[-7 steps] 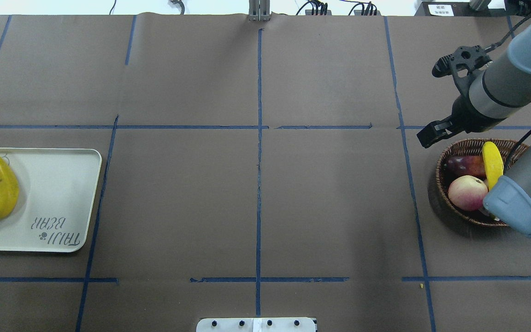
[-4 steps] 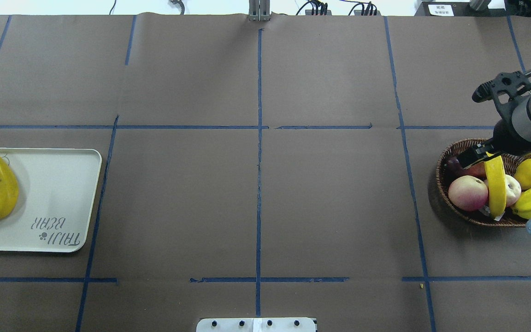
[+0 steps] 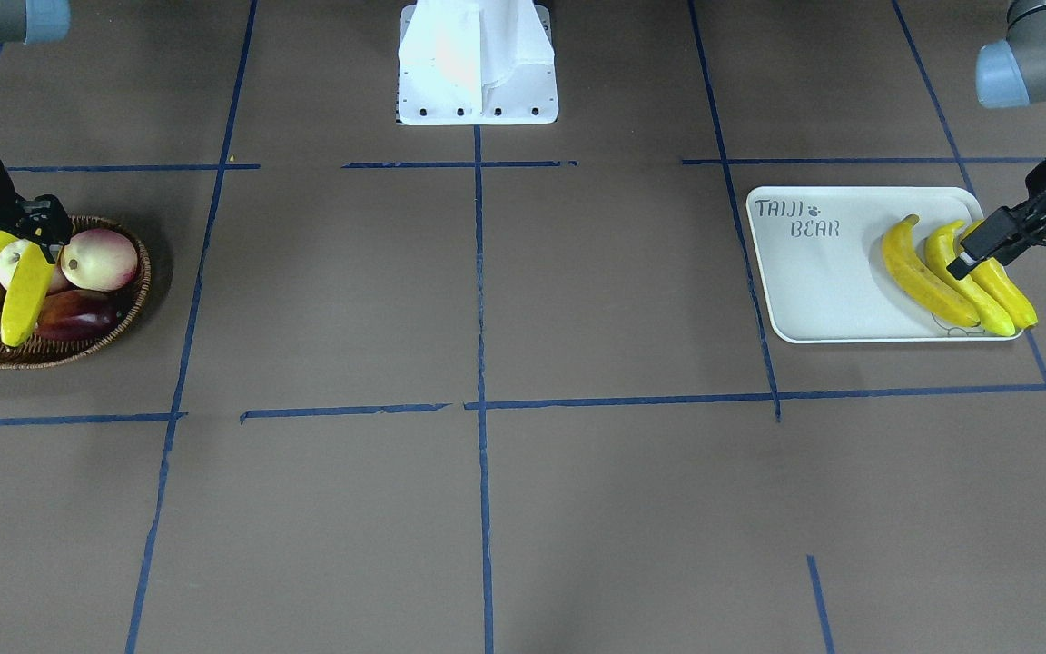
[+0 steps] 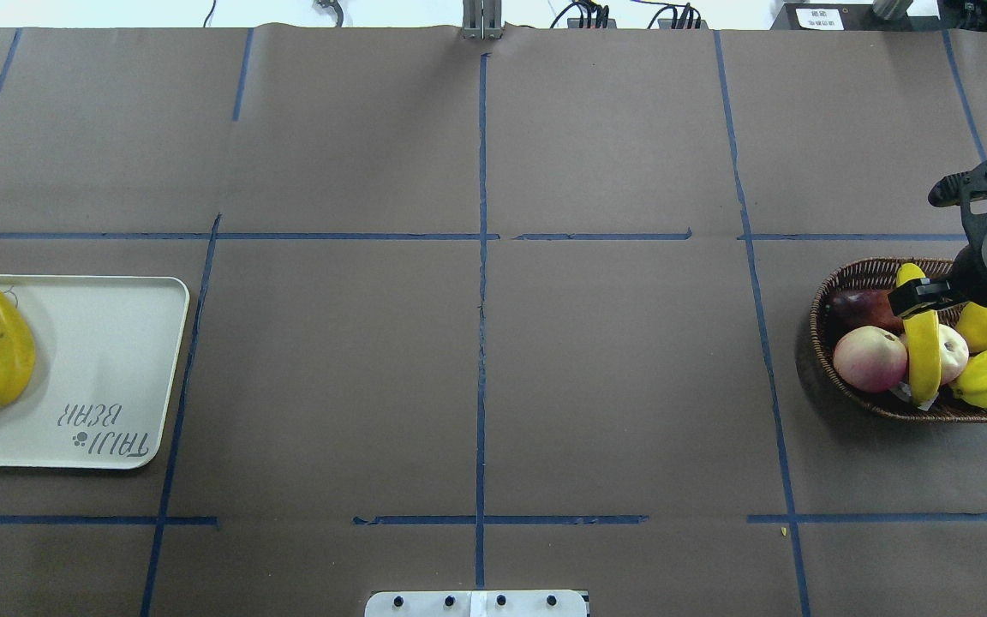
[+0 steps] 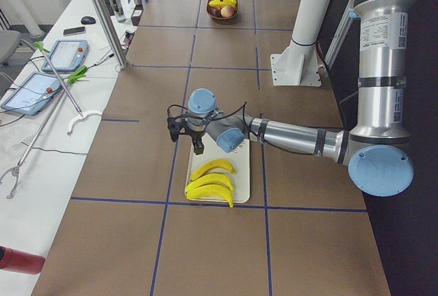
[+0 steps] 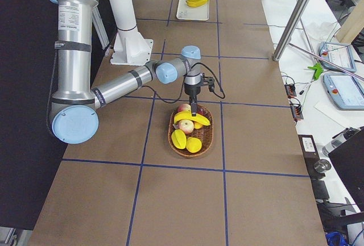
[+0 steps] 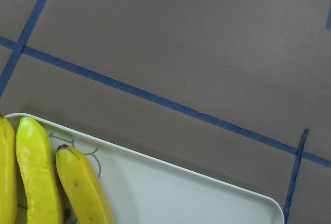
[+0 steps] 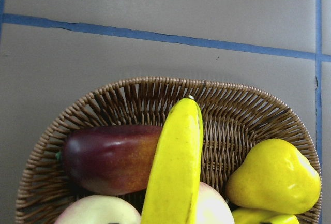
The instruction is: Transfer all bananas from basket to plate
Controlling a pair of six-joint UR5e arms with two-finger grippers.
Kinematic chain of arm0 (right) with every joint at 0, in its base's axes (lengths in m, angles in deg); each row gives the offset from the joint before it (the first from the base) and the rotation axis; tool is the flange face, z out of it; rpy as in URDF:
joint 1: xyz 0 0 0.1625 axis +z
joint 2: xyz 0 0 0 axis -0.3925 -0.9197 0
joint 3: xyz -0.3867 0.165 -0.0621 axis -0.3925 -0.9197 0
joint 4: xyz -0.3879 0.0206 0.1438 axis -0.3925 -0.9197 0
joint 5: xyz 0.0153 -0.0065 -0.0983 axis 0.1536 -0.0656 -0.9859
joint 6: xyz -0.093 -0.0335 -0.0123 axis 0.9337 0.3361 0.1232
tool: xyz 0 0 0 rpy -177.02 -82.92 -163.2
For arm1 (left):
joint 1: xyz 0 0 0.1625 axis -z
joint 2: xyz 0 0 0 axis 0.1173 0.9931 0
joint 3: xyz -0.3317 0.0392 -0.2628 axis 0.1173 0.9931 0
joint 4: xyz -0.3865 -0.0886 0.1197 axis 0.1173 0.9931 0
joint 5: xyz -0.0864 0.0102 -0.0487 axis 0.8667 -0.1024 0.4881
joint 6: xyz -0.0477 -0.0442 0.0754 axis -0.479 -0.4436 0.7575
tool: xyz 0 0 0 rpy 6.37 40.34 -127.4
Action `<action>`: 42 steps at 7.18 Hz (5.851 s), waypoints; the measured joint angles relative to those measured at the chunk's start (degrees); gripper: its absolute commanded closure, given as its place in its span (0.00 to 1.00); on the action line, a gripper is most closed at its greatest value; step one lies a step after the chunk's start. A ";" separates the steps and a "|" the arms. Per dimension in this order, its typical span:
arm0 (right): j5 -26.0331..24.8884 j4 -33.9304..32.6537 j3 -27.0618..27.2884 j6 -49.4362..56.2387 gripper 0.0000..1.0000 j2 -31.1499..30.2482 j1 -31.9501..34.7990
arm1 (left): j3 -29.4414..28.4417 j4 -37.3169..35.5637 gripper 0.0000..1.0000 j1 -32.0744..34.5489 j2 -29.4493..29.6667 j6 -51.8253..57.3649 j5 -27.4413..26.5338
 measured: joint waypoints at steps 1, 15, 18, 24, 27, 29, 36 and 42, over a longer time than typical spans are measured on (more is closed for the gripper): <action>-1.29 0.09 -1.01 -2.56 0.24 0.45 -1.31 | 0.03 0.06 0.01 0.01 -0.03 0.01 0.05; 1.45 0.65 3.66 1.55 0.98 1.07 -1.87 | 1.65 2.48 0.00 -0.42 0.70 -2.96 0.13; 8.69 3.14 3.63 -1.04 0.98 8.58 -1.44 | 2.09 10.82 0.00 -5.90 6.86 -17.27 -0.03; 12.87 24.30 -3.04 -20.41 0.98 23.03 -8.47 | -0.10 11.28 0.00 -18.61 25.85 -51.48 -0.47; 9.26 26.84 -7.19 -23.11 0.99 30.20 -14.13 | -1.97 10.93 0.00 -24.07 33.83 -60.96 -6.70; 7.39 26.90 -8.41 -23.40 0.99 33.04 -16.17 | -2.68 10.78 0.00 -28.77 36.67 -63.04 -11.79; 5.09 27.06 -8.56 -25.48 0.53 35.75 -19.03 | -4.91 10.74 1.00 -33.52 40.09 -67.06 -16.54; 5.69 26.49 -8.21 -25.19 0.01 34.85 -18.38 | -4.86 10.75 1.00 -32.83 38.99 -66.53 -16.57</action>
